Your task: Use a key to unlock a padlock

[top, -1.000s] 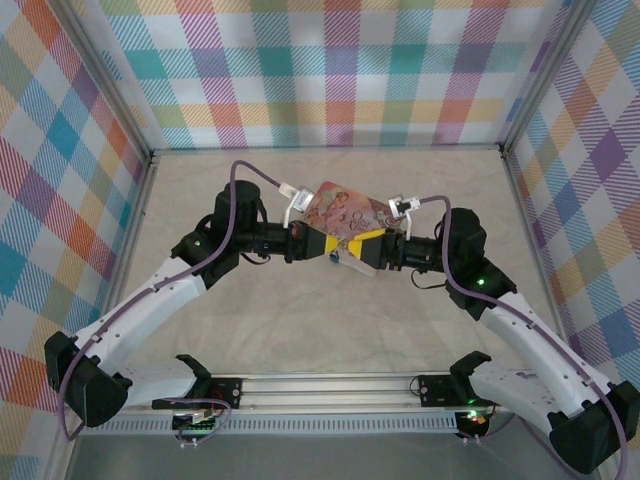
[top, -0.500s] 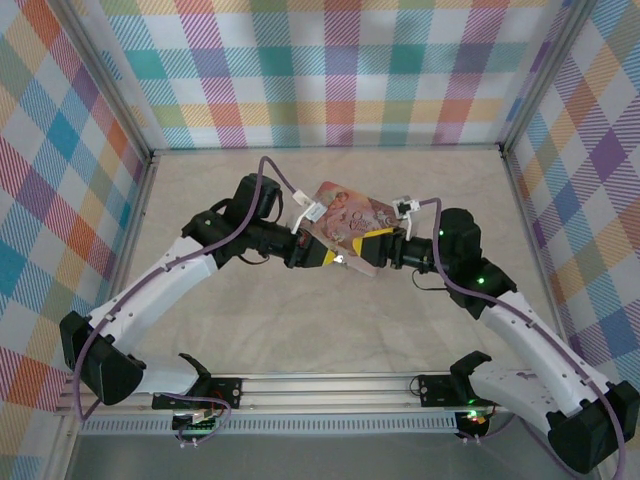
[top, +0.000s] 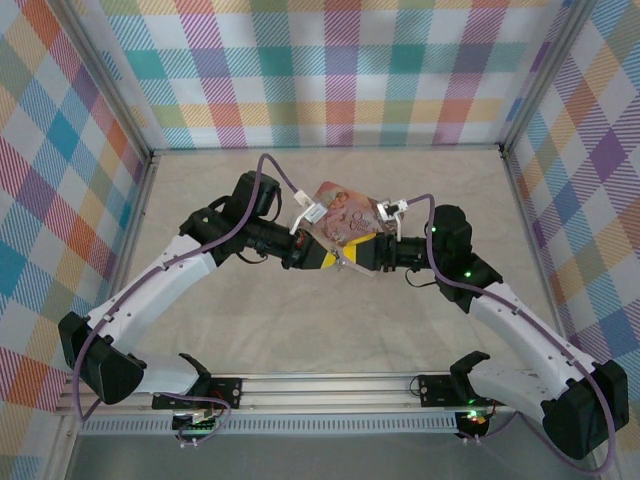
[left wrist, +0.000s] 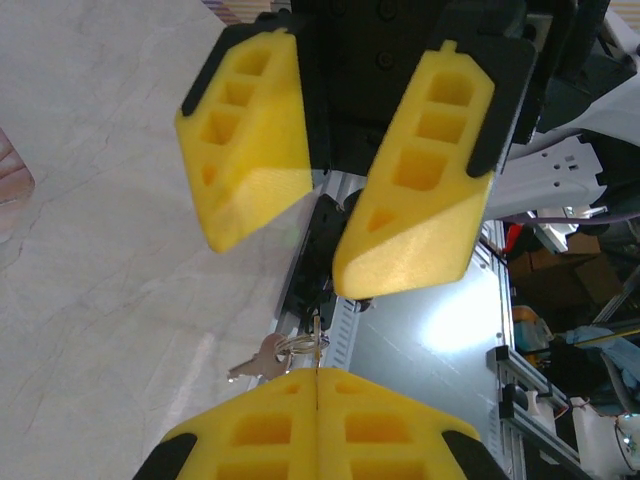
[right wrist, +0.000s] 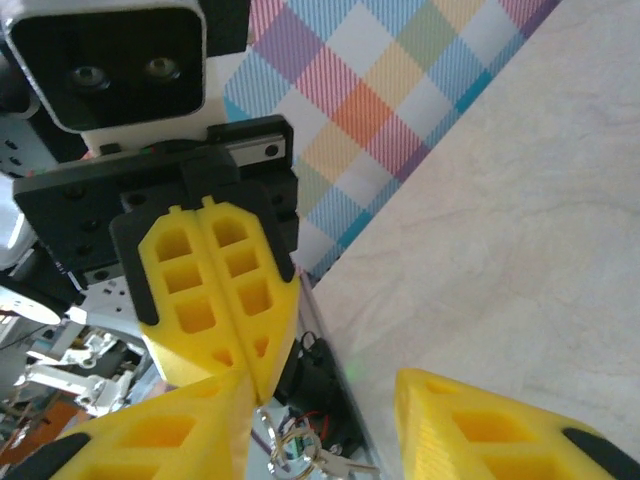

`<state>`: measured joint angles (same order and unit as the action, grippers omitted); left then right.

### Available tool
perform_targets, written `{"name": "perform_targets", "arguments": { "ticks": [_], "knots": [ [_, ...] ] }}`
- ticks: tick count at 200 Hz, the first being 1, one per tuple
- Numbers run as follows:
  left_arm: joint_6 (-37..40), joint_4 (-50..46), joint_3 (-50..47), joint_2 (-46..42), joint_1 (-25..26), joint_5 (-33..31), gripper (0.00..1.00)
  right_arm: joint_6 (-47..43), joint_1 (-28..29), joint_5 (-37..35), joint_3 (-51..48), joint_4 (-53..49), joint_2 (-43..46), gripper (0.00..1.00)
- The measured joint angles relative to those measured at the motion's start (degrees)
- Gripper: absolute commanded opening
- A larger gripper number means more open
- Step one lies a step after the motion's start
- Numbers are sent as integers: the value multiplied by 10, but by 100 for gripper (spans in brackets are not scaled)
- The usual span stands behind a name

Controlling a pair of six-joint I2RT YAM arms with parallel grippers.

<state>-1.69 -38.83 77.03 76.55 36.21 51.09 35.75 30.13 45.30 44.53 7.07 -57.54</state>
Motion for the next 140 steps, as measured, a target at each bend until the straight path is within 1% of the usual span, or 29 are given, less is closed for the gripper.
{"name": "perform_targets", "arguments": {
  "ticks": [23, 34, 72, 83, 96, 104, 131, 132, 134, 138, 139, 140],
  "knots": [
    [-2, 2, 0, 0, -1, 1, 0, -3, 6, 17, 0, -2, -4, 42],
    [-2, 3, 0, 0, -1, 2, 0, -5, 9, 23, 0, -5, -8, 40],
    [-4, 15, 0, 0, -4, 5, 0, -11, 17, 34, 0, -12, -15, 24],
    [-4, 15, -1, 0, -4, 5, 0, -18, 19, 36, 1, -13, -16, 16],
    [-5, 15, -4, 0, -5, 5, 0, -22, 20, 39, 3, -16, -16, 5],
    [-5, 15, -5, 0, -5, 5, 0, -25, 21, 41, 3, -17, -16, 0],
    [-9, 15, -8, -1, -8, 5, 0, -31, 21, 40, 4, -21, -18, 0],
    [-9, 16, -9, -1, -8, 5, 0, -32, 21, 40, 4, -21, -18, 0],
    [-11, 16, -9, -1, -9, 5, 4, -33, 21, 40, 5, -21, -18, 0],
    [-14, 17, -9, -1, -9, 5, 14, -36, 21, 38, 5, -23, -18, 0],
    [-15, 18, -9, -1, -9, 4, 19, -36, 21, 37, 5, -23, -18, 0],
    [-16, 18, -10, -1, -10, 4, 19, -37, 21, 36, 5, -23, -18, 0]
  ]
}}
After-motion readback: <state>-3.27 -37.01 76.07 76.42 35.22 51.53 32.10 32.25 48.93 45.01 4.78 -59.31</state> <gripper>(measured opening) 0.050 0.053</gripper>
